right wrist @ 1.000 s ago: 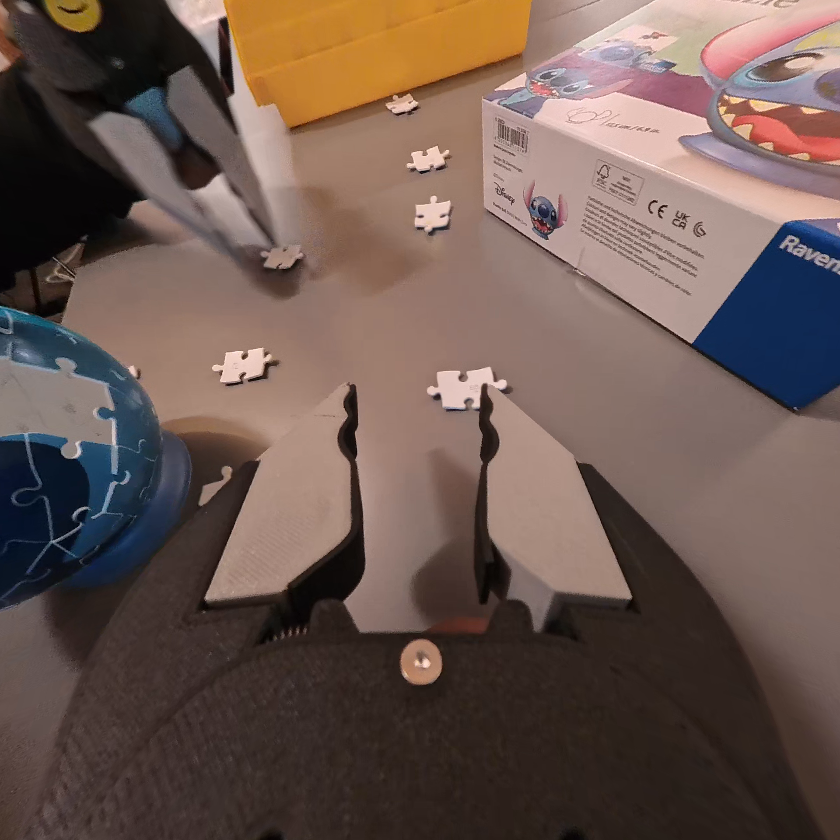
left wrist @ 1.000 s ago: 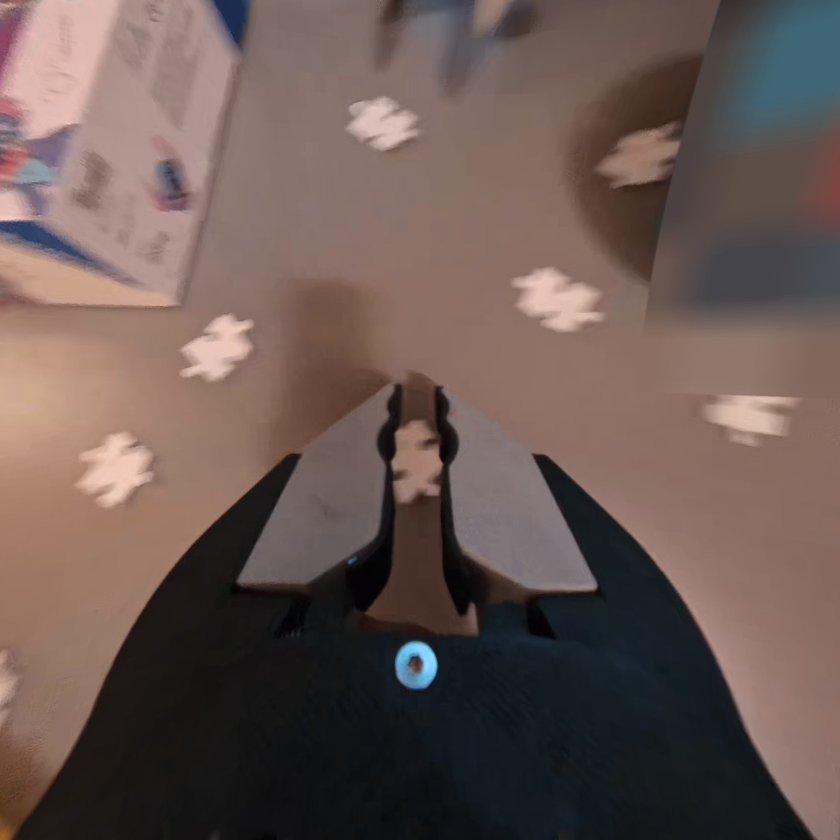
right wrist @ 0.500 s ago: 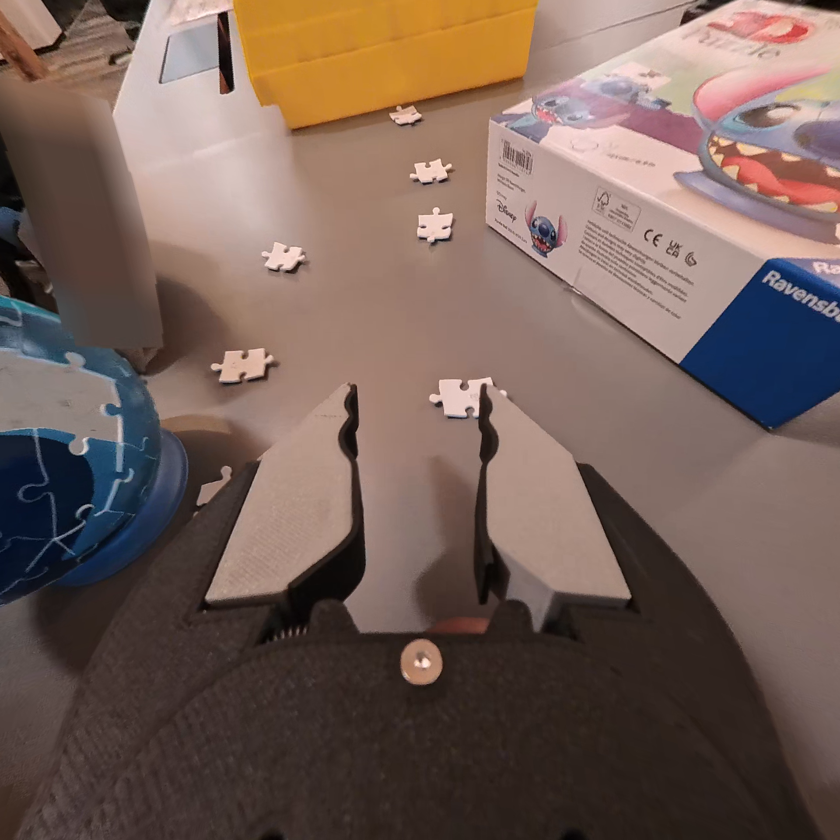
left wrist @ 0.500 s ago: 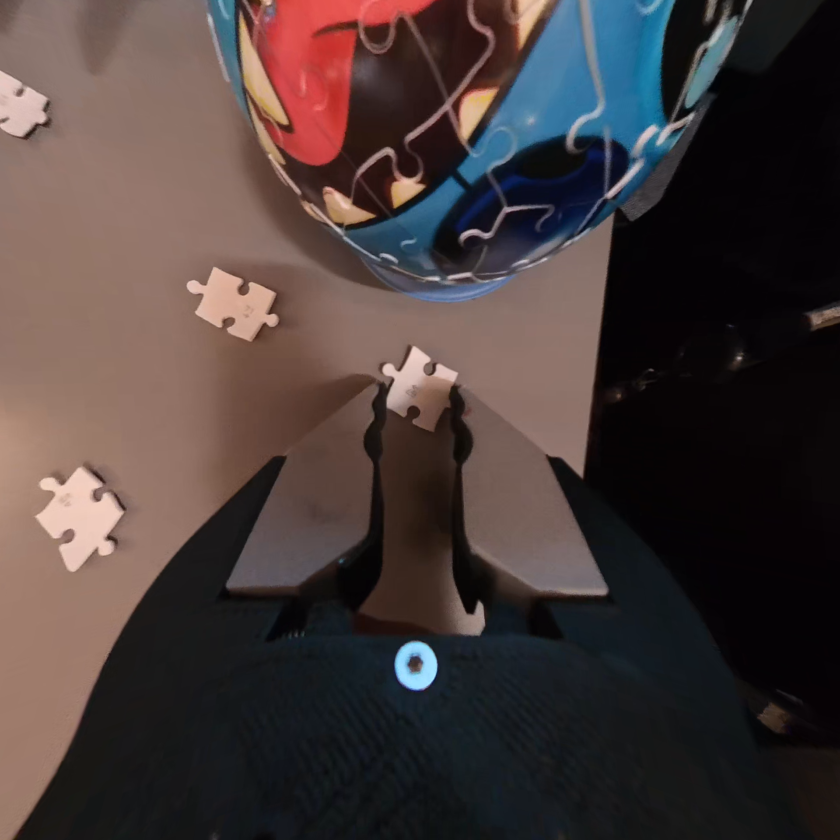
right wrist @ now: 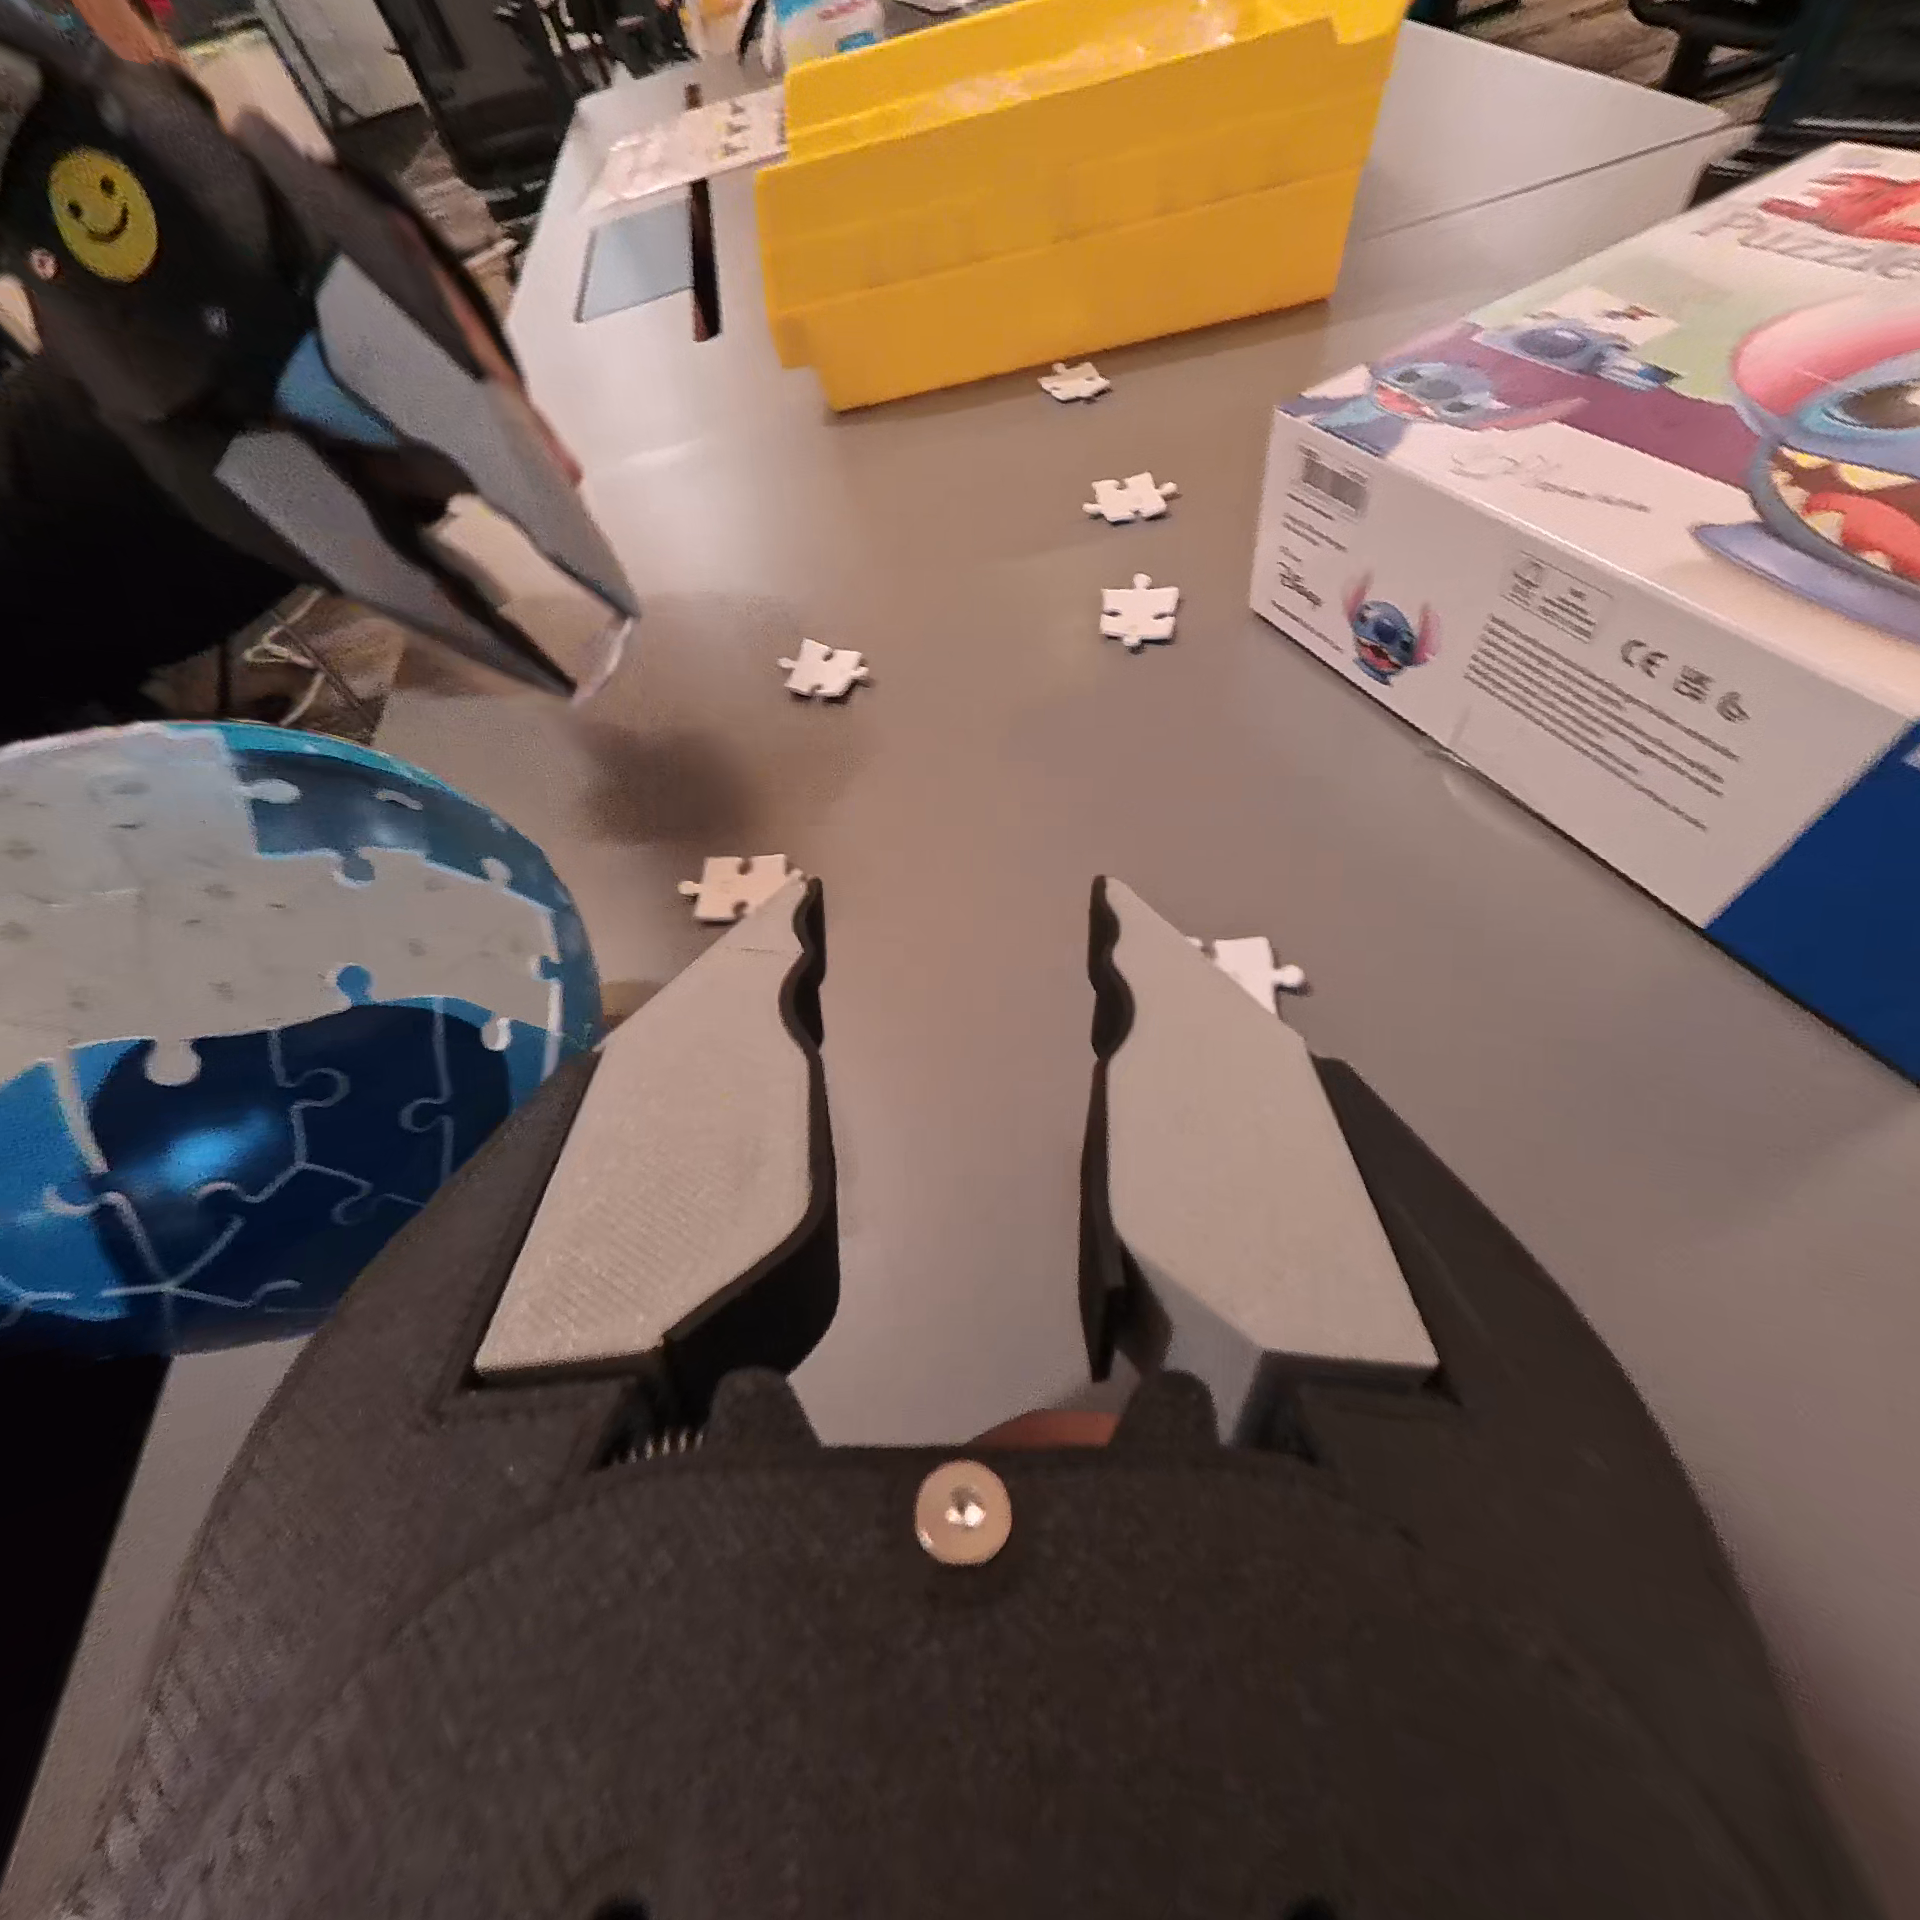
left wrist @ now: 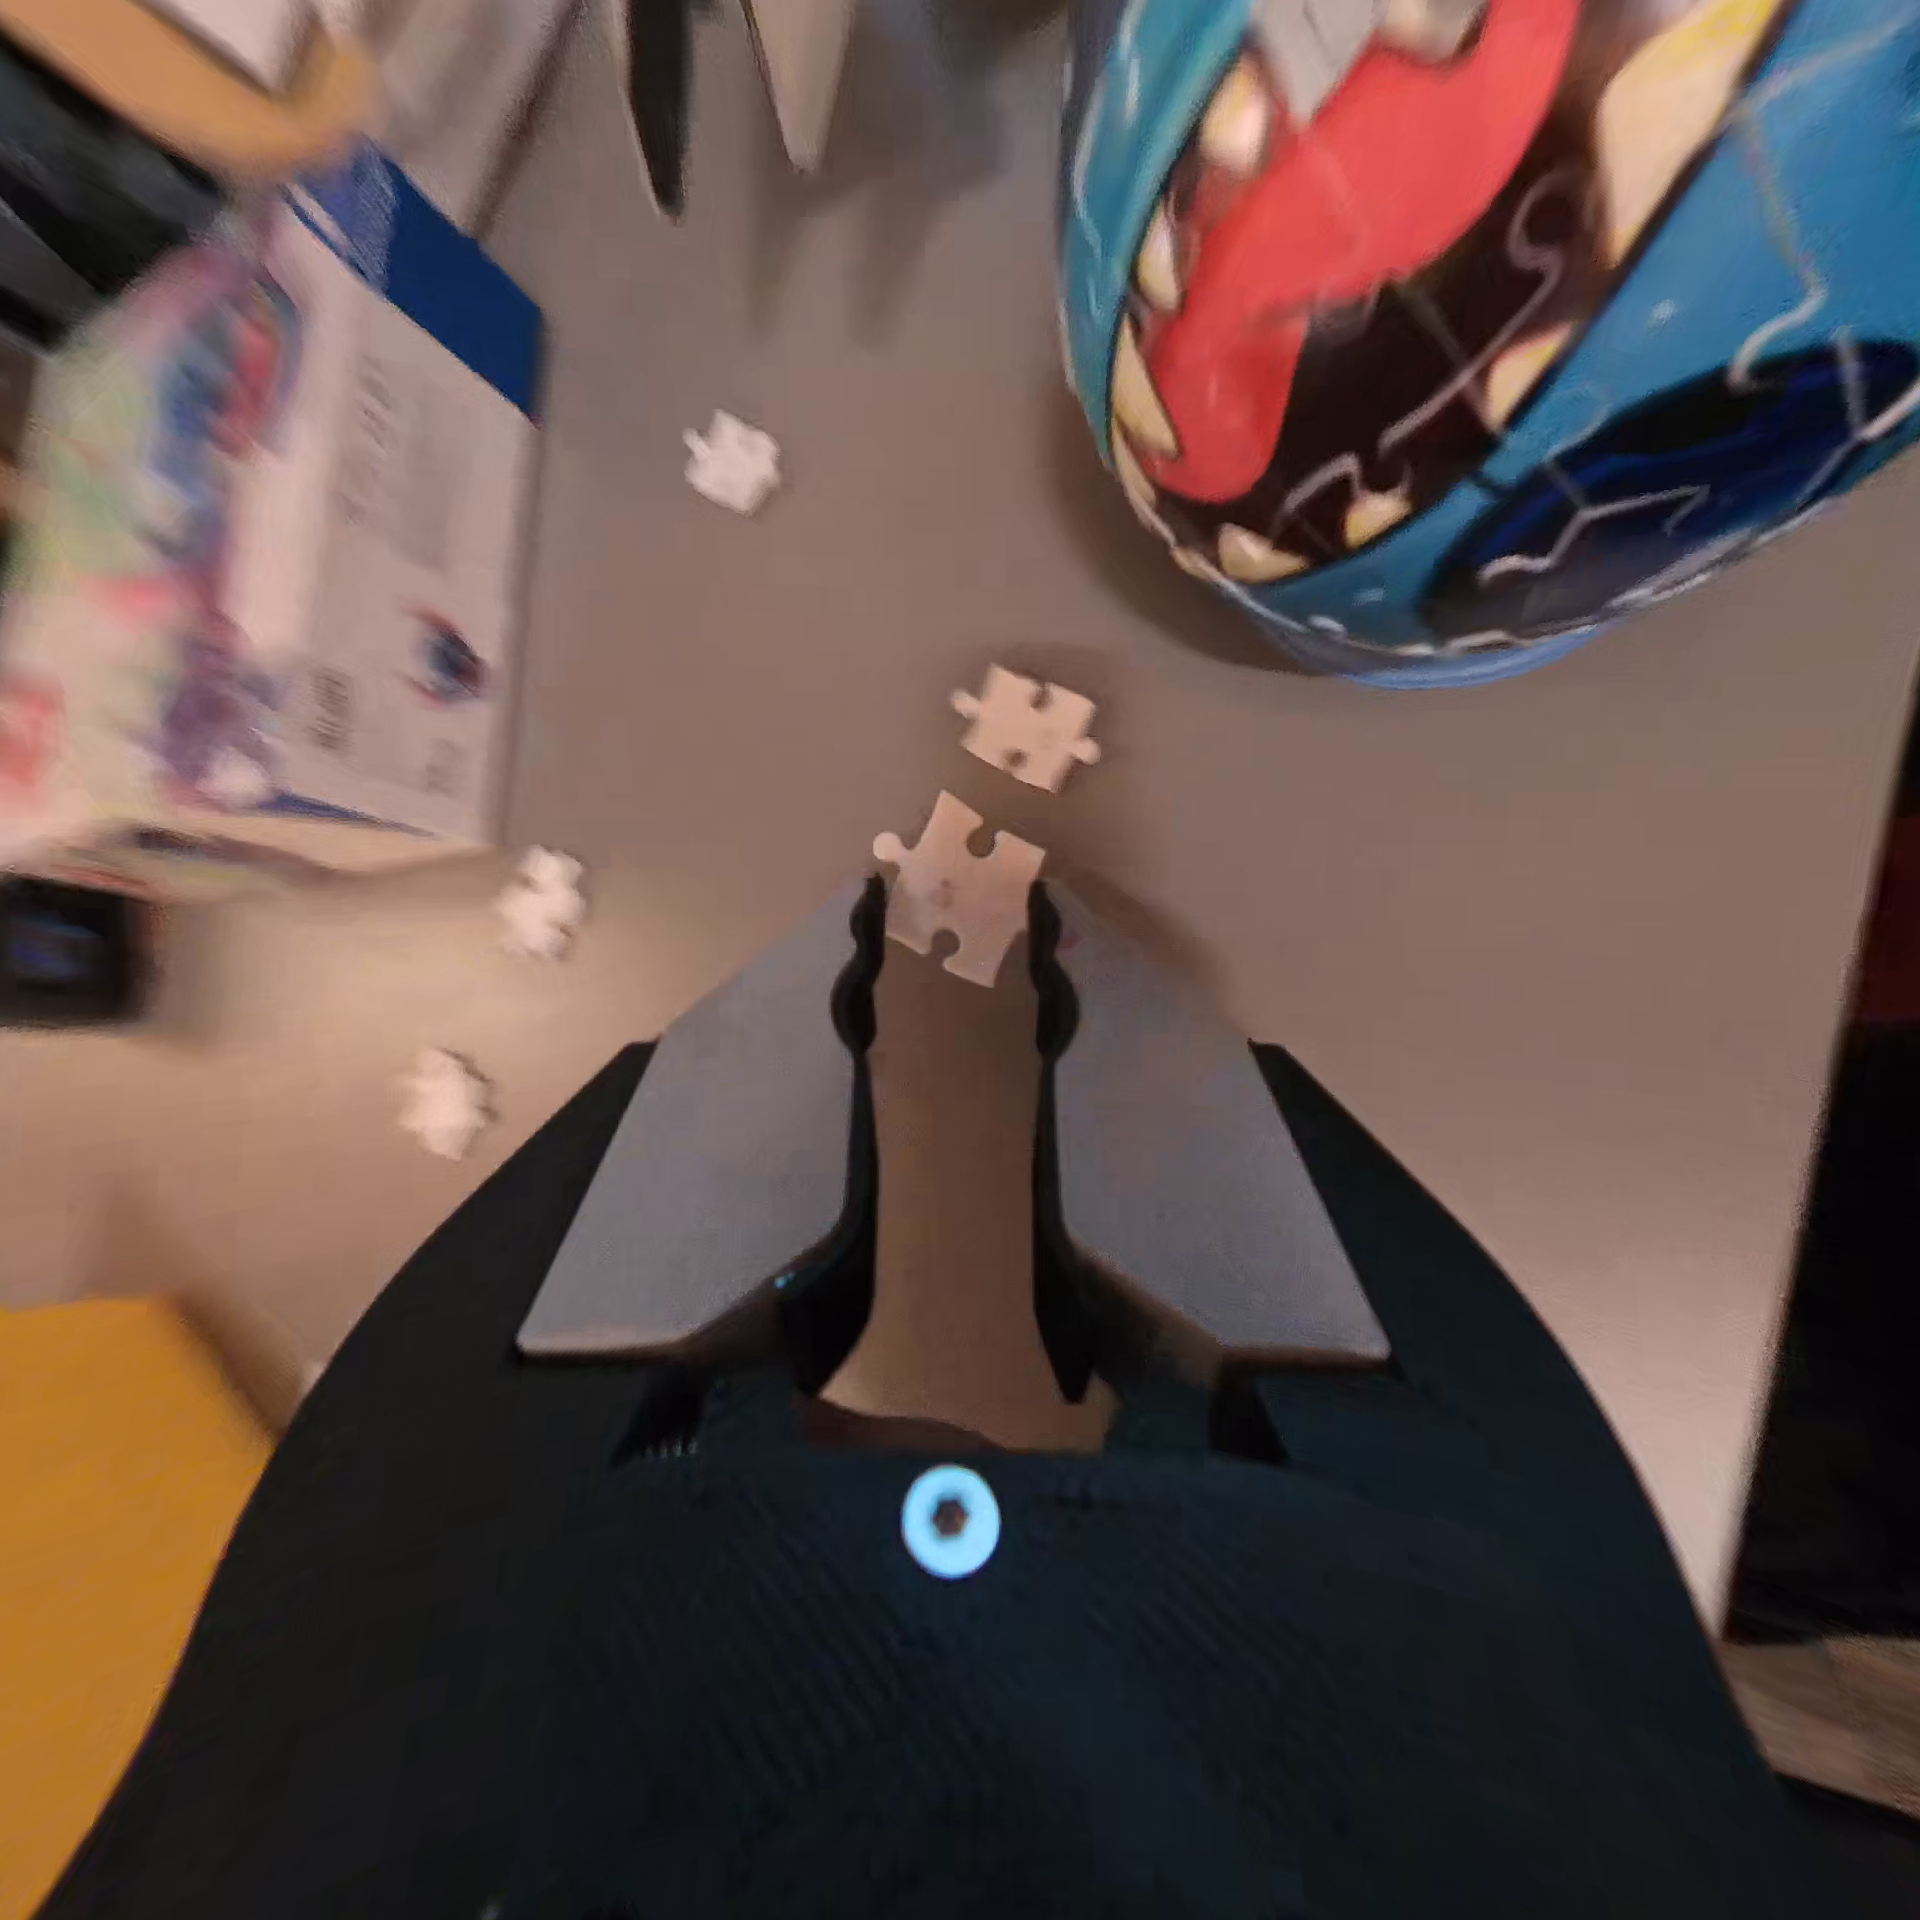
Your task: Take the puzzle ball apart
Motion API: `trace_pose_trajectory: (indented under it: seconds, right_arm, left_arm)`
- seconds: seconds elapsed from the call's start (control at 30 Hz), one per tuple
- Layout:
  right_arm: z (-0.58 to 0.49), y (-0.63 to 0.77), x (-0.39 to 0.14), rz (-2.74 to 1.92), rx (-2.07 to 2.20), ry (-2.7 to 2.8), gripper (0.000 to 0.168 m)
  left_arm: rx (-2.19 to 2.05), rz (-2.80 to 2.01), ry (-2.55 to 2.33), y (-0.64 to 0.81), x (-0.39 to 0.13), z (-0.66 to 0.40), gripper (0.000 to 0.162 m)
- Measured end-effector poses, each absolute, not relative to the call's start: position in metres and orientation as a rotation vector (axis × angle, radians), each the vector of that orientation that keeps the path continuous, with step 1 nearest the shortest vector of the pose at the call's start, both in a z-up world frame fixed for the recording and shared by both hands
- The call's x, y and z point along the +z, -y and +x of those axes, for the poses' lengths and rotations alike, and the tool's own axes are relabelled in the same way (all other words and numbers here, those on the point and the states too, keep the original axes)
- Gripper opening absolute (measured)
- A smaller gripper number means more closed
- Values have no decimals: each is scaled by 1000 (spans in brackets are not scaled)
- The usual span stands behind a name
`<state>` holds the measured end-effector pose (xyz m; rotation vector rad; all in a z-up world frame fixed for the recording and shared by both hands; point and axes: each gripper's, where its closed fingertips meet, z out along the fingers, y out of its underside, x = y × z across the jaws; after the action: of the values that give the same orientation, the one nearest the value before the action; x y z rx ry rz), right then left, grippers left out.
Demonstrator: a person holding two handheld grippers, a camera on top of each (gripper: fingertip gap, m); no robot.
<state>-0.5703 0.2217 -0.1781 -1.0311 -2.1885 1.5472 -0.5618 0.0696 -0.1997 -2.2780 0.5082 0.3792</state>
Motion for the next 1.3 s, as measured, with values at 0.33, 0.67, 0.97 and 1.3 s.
trace_pose_trajectory:
  seconds: [0.33,0.67,0.97,1.3]
  right_arm:
    - [-562,-196,-147,-959,1739,2169,43]
    - [-551,-180,-147,-948,1862,2238,42]
    - [-540,-181,-127,-924,2036,2192,27]
    - [-554,-189,-142,-1098,2039,2170,0]
  left_arm:
    - [779,-2087,-1094,-143,-138,-592,26]
    - [648,-2012,-1245,-190,-134,-565,26]
    - [548,-1923,-1232,-201,-134,-538,26]
    - [558,-1807,-1206,-205,-141,-542,25]
